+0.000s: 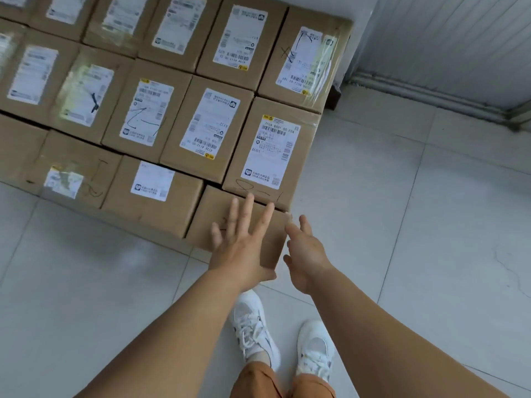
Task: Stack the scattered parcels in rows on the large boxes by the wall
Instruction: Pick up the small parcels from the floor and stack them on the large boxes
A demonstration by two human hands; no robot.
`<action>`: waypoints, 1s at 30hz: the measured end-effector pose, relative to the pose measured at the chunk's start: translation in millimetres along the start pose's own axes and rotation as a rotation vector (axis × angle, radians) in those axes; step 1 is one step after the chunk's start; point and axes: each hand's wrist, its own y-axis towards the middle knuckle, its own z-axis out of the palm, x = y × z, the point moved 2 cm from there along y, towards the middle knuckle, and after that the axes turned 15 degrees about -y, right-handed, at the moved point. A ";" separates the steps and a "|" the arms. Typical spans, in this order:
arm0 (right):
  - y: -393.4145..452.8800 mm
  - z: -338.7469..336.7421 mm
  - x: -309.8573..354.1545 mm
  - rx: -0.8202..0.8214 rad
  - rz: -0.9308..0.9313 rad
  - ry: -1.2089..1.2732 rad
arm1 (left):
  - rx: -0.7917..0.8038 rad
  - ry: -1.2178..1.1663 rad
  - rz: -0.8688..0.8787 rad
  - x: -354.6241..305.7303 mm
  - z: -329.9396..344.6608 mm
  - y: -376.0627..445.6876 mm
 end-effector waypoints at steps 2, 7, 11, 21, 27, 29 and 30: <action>2.3 6.2 0.5 -0.025 -0.072 -0.050 | -0.002 -0.008 -0.014 3.4 6.8 3.1; 6.3 17.3 4.6 -0.096 -0.200 -0.252 | -0.038 -0.009 -0.002 5.6 16.9 13.6; 8.6 22.4 6.3 -0.119 -0.224 -0.311 | -0.027 -0.012 -0.002 6.5 11.9 14.8; 17.4 20.9 3.4 -0.077 -0.227 -0.324 | -0.005 -0.012 -0.012 6.2 9.9 17.4; -17.3 31.4 14.1 -0.214 -0.319 -0.297 | -0.108 -0.197 -0.004 8.3 -14.8 -6.2; -30.1 39.8 19.6 -0.281 -0.405 -0.321 | -0.237 -0.312 -0.004 10.8 -28.1 -24.5; -37.8 44.9 24.0 -0.287 -0.434 -0.347 | -0.304 -0.367 -0.017 13.6 -36.1 -34.8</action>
